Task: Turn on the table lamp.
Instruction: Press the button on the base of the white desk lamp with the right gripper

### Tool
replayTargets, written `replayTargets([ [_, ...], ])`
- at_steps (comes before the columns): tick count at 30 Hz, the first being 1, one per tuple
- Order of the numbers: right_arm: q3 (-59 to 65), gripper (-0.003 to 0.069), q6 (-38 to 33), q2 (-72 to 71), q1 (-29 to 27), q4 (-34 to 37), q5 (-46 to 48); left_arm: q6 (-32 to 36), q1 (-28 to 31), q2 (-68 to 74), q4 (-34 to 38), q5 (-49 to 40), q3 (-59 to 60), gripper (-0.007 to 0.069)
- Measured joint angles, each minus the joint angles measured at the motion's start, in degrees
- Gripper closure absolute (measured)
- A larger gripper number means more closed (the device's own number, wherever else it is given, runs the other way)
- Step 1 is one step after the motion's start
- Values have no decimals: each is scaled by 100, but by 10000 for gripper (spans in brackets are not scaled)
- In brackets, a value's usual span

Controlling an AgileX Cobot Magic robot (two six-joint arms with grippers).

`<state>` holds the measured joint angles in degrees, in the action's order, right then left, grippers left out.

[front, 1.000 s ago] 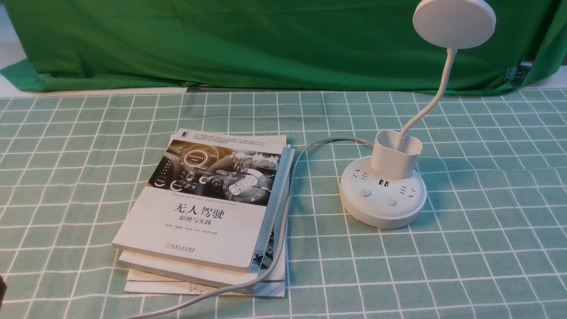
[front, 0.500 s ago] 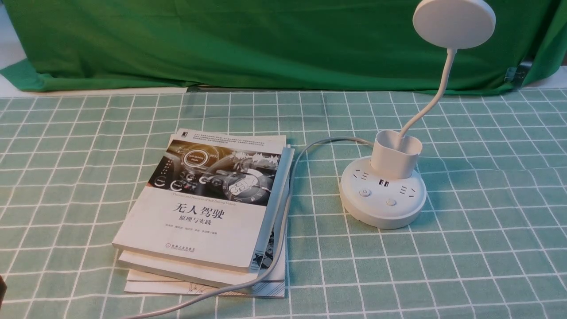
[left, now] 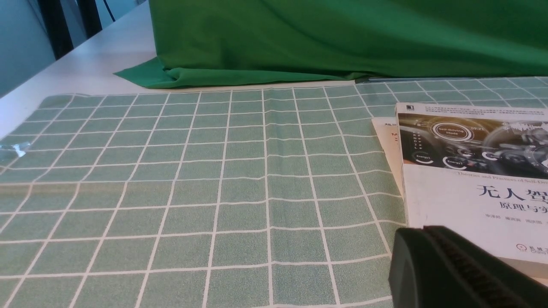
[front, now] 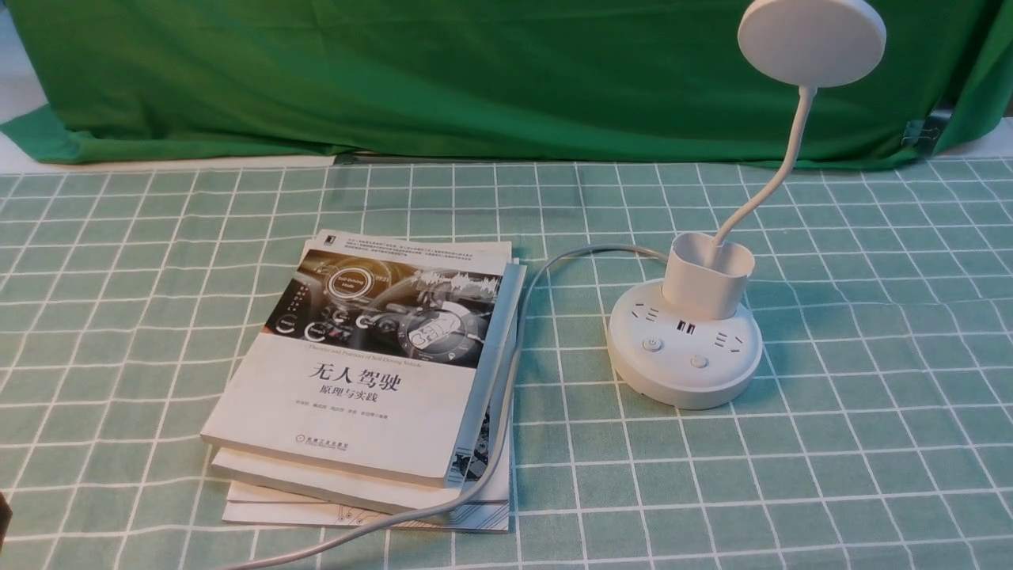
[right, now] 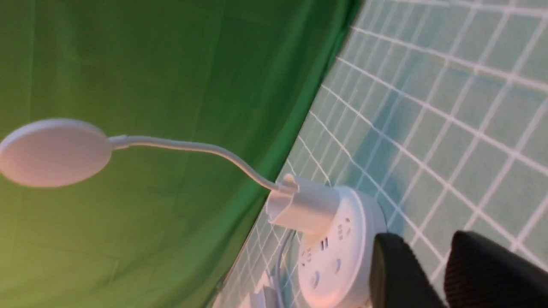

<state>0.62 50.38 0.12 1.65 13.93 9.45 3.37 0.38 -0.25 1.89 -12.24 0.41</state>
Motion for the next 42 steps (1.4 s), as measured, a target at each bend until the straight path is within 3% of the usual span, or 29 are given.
replayTargets([
  [4,-76,442,-1547,0,6,-6,-560,0,0,0,0,0,0,603],
  [6,-242,474,-1965,47,26,-6,-500,0,0,0,0,0,0,603],
  [7,-582,537,-2783,246,75,-6,-296,0,0,0,0,0,0,603],
  [8,-629,546,-2876,279,76,-6,-269,0,0,0,0,0,0,603],
  [10,-1364,622,-3957,829,126,-6,202,0,0,0,-1,0,0,603],
  [14,-2763,631,-5707,2147,139,-10,1451,0,0,0,-6,0,0,603],
  [17,-3695,631,-6581,3056,152,-10,2277,0,0,0,-6,0,0,603],
  [24,-5265,631,-7277,4933,785,-9,3529,0,0,0,-6,0,0,603],
  [32,-6004,631,-7440,6427,1532,-9,3673,0,0,0,-6,0,0,603],
  [42,-6637,631,-7440,8062,1787,-9,3557,0,0,0,-6,0,0,603],
])
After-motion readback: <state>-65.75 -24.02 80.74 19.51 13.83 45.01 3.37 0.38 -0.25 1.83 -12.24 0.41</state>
